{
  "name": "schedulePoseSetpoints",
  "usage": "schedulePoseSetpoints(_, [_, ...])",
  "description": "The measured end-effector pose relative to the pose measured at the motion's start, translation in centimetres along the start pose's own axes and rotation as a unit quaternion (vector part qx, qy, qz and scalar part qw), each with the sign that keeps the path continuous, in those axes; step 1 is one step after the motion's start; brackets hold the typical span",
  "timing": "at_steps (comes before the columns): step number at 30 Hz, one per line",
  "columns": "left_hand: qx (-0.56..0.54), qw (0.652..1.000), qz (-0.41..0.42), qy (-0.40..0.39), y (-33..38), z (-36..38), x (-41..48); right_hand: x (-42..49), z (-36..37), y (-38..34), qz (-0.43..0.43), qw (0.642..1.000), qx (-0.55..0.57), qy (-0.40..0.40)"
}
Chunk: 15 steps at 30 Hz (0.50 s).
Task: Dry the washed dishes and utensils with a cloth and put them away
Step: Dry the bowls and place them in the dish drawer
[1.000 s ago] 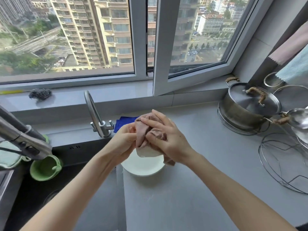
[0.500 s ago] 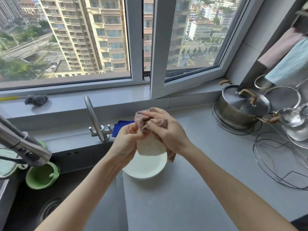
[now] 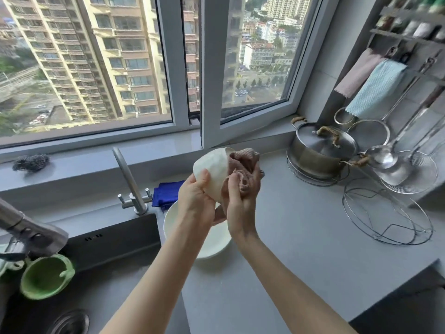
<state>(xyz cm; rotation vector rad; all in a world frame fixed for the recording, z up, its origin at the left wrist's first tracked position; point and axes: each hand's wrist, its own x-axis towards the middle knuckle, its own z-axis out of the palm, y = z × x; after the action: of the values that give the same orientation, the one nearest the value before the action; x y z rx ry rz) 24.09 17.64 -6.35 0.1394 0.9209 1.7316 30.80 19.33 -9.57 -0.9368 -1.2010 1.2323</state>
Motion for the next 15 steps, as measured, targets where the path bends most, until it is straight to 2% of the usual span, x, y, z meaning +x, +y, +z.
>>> schedulePoseSetpoints(2, [-0.065,0.995,-0.076,-0.011,0.0,0.8,-0.4,-0.7,-0.6,0.5,-0.146,0.971,-0.188,0.03])
schedulePoseSetpoints(3, [-0.1,0.989,-0.108,-0.013,0.3,1.1,-0.5,-0.8,-1.5,0.9,-0.199,0.949,-0.243,0.027])
schedulePoseSetpoints(6, [-0.14,0.972,-0.182,-0.04,0.9,1.3,-0.9,-0.8,-6.3,1.6,-0.368,0.866,-0.336,-0.045])
schedulePoseSetpoints(7, [-0.137,0.969,-0.199,-0.056,0.8,1.4,-1.2,-0.8,-8.0,1.1,-0.374,0.861,-0.338,-0.072])
schedulePoseSetpoints(8, [-0.13,0.966,-0.212,-0.069,0.4,1.5,-1.5,-1.0,-9.6,0.3,-0.342,0.881,-0.316,-0.089])
schedulePoseSetpoints(9, [-0.123,0.962,-0.227,-0.087,-0.1,1.8,-1.9,-1.4,-10.7,-0.9,-0.287,0.915,-0.271,-0.083])
schedulePoseSetpoints(11, [-0.095,0.956,-0.251,-0.12,-1.6,2.5,-2.6,-2.5,-12.3,-3.6,-0.142,0.979,-0.143,-0.008])
schedulePoseSetpoints(12, [-0.08,0.952,-0.262,-0.138,-2.4,2.8,-2.8,-2.8,-13.2,-4.8,-0.067,0.995,-0.066,0.024])
schedulePoseSetpoints(13, [-0.068,0.943,-0.279,-0.166,-3.2,3.3,-3.2,-2.9,-14.3,-5.9,0.003,0.999,0.015,0.036])
schedulePoseSetpoints(15, [-0.043,0.923,-0.313,-0.221,-5.1,4.0,-3.6,-3.4,-17.0,-8.6,0.114,0.985,0.124,0.038])
